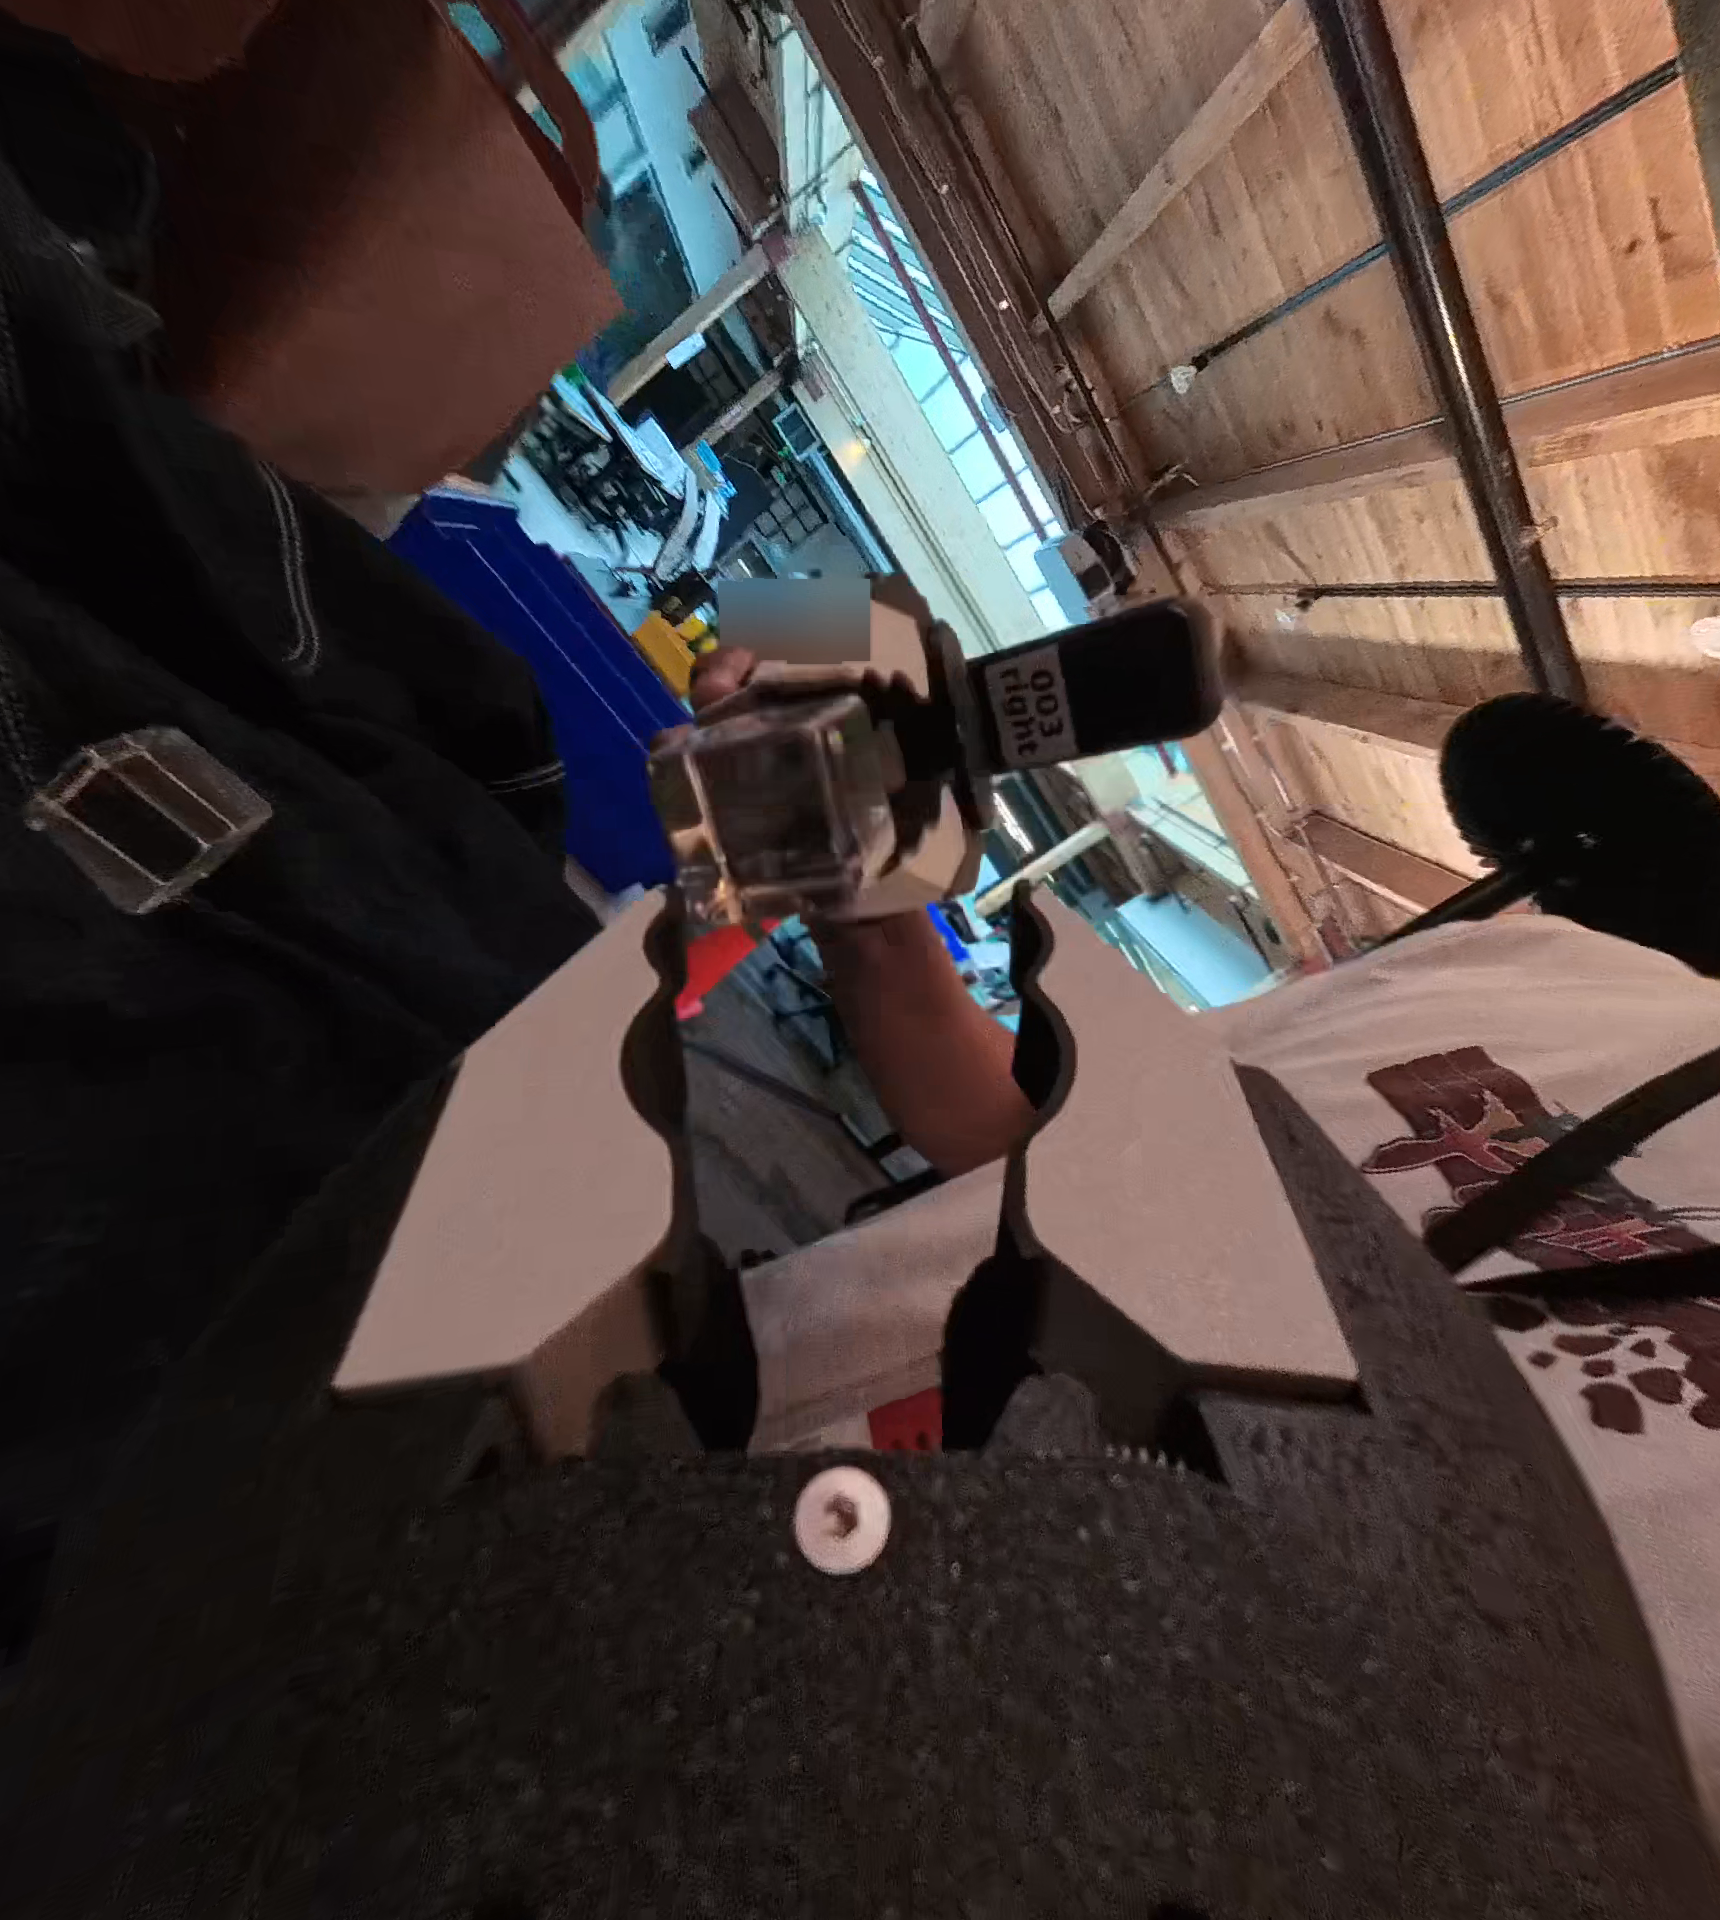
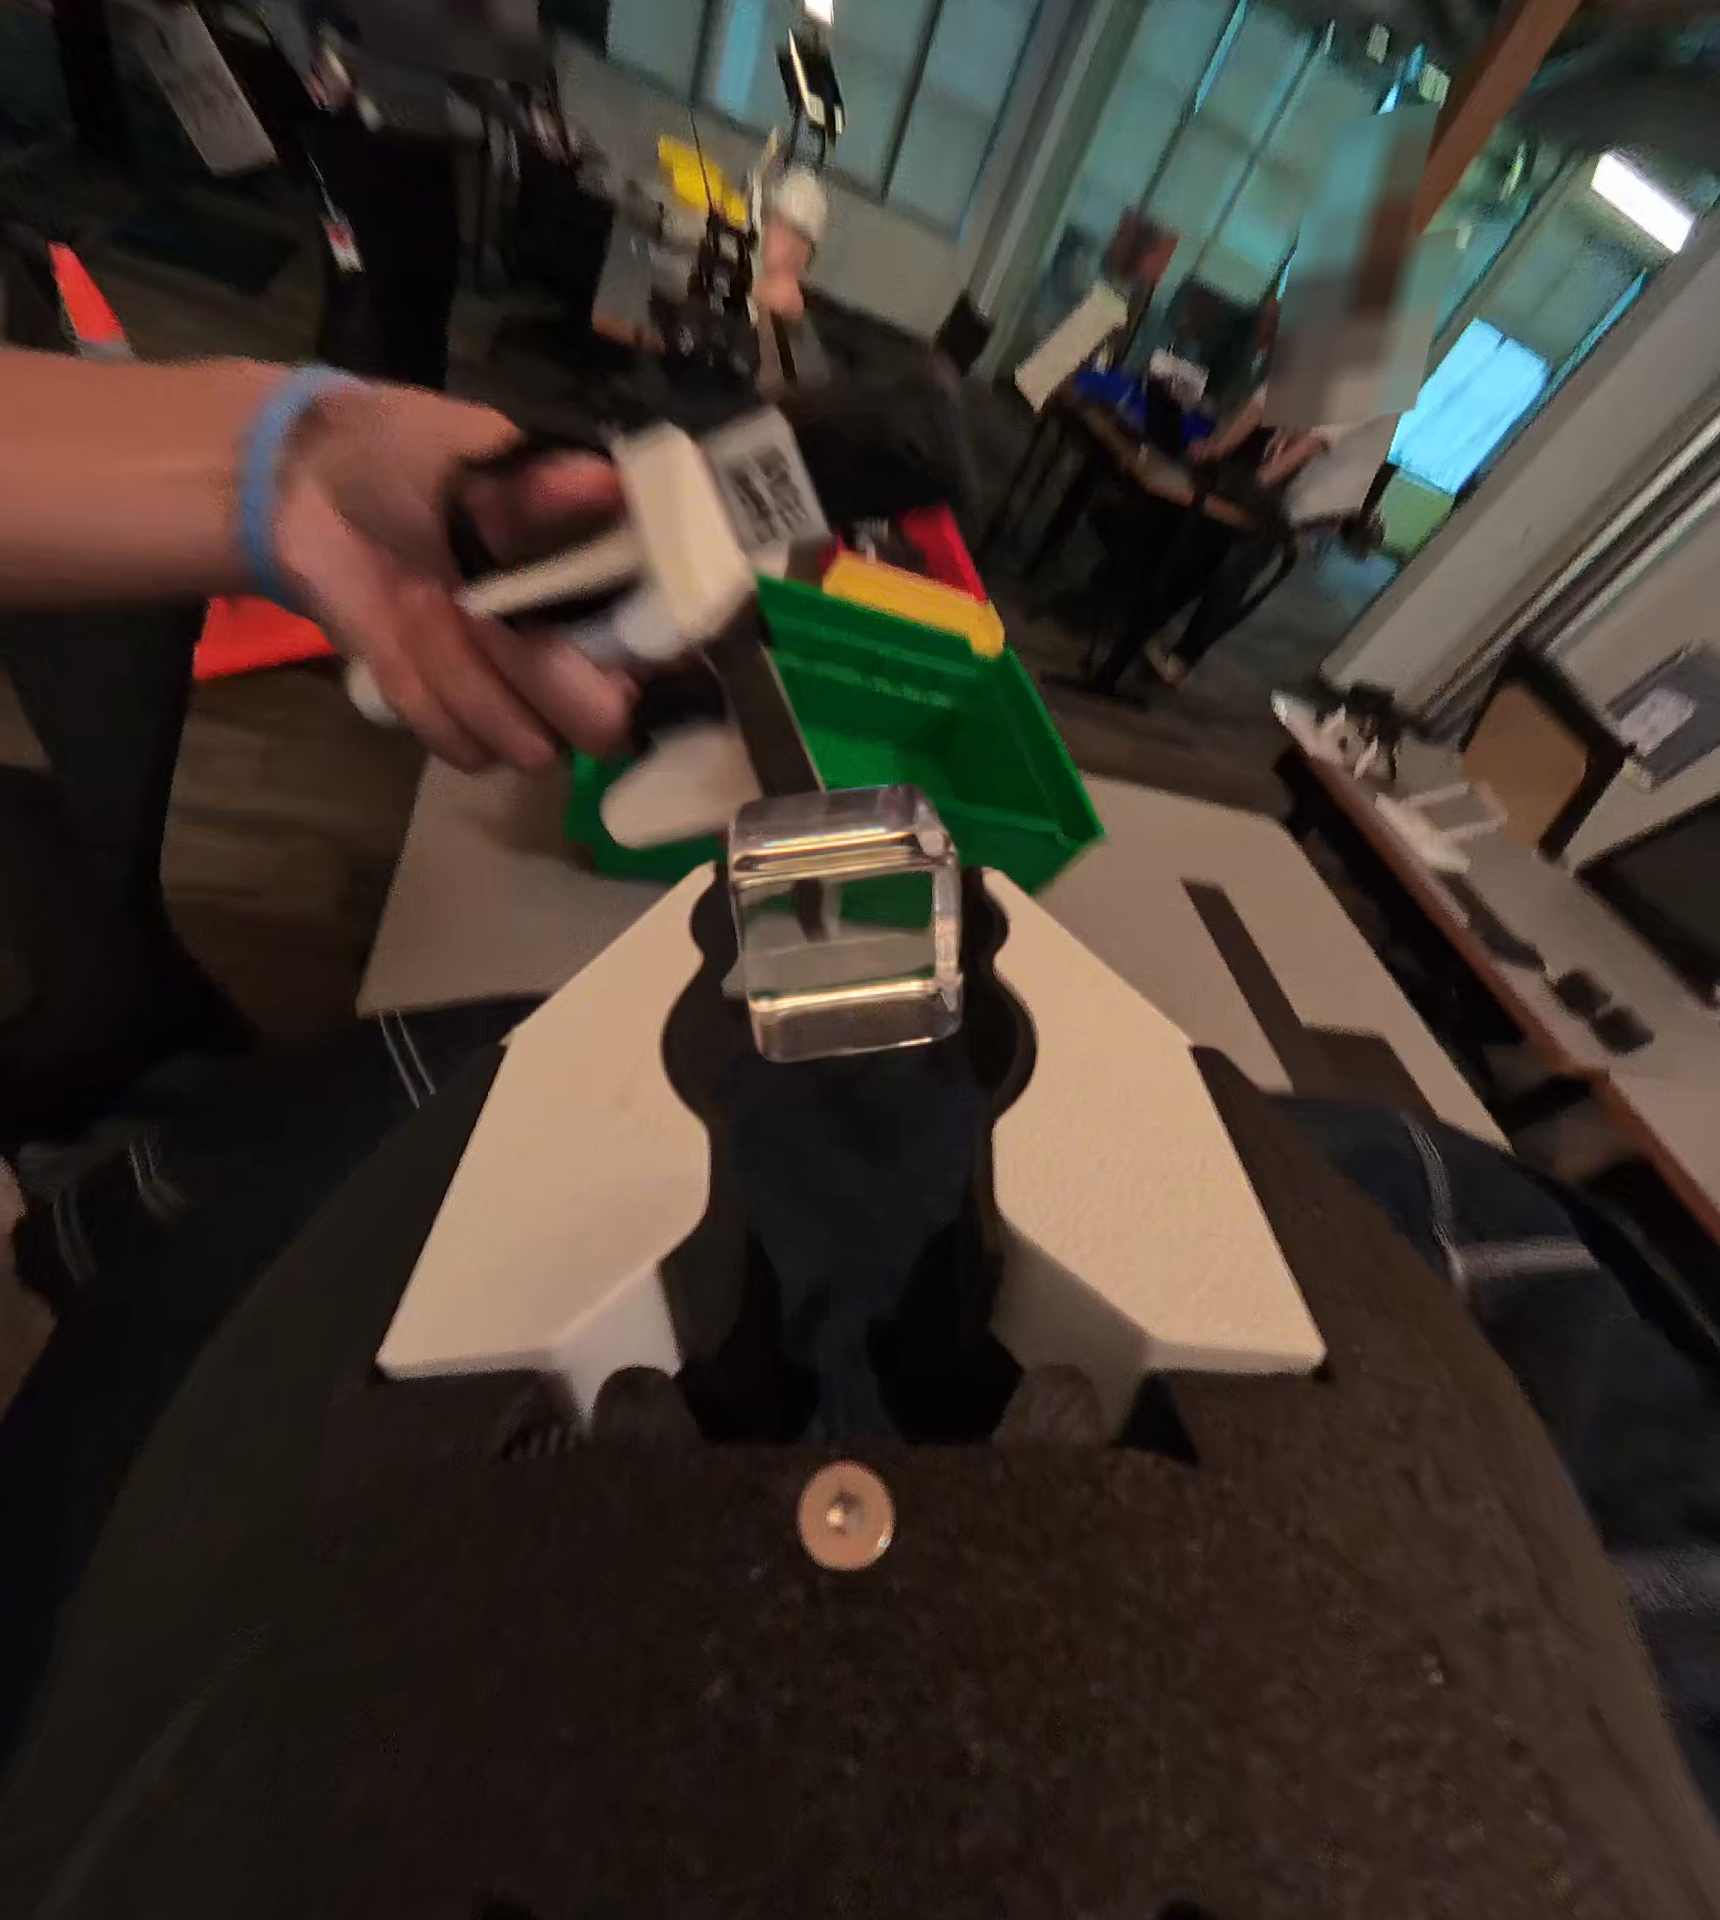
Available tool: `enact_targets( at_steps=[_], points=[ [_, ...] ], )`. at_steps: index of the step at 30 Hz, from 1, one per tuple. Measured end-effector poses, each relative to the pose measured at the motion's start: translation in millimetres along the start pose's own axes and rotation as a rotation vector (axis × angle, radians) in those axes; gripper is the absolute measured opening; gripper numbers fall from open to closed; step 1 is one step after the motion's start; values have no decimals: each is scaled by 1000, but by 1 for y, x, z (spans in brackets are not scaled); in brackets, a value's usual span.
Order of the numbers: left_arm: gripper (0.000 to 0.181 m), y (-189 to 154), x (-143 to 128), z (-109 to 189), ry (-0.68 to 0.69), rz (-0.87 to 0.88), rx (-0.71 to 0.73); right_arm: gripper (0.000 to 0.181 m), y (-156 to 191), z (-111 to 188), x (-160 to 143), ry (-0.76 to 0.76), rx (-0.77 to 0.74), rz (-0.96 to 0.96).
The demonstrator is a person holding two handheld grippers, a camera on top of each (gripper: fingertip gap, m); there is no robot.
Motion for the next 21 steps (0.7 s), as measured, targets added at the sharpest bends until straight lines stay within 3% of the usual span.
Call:
enact_targets(
  at_steps=[4,6,8,14,21],
  points=[
    [63,-12,-27,24,-38,-154,181,43,-51,32,-23,427,8,-112],
    [63,-13,-45,31,-7,-165,255,43,-67,32,-43,717,75,-194],
    [62,-10,-60,35,11,-149,307,44,-75,21,-65,912,149,-180],
    [63,-3,-90,41,84,-97,357,43,-81,-10,-114,1145,349,-187],
    [63,-1,-95,49,40,-62,368,43,-79,-22,-126,1201,381,-222]
  ],
)
Point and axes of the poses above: each gripper's, where its closed fingertips meet, z back along the fingers, x out of its top, y = z × x across the jaws, the point moved 8 cm from there along z, back along the fingers, and after that the axes turned 5 degrees about x, right-handed, at the moved point
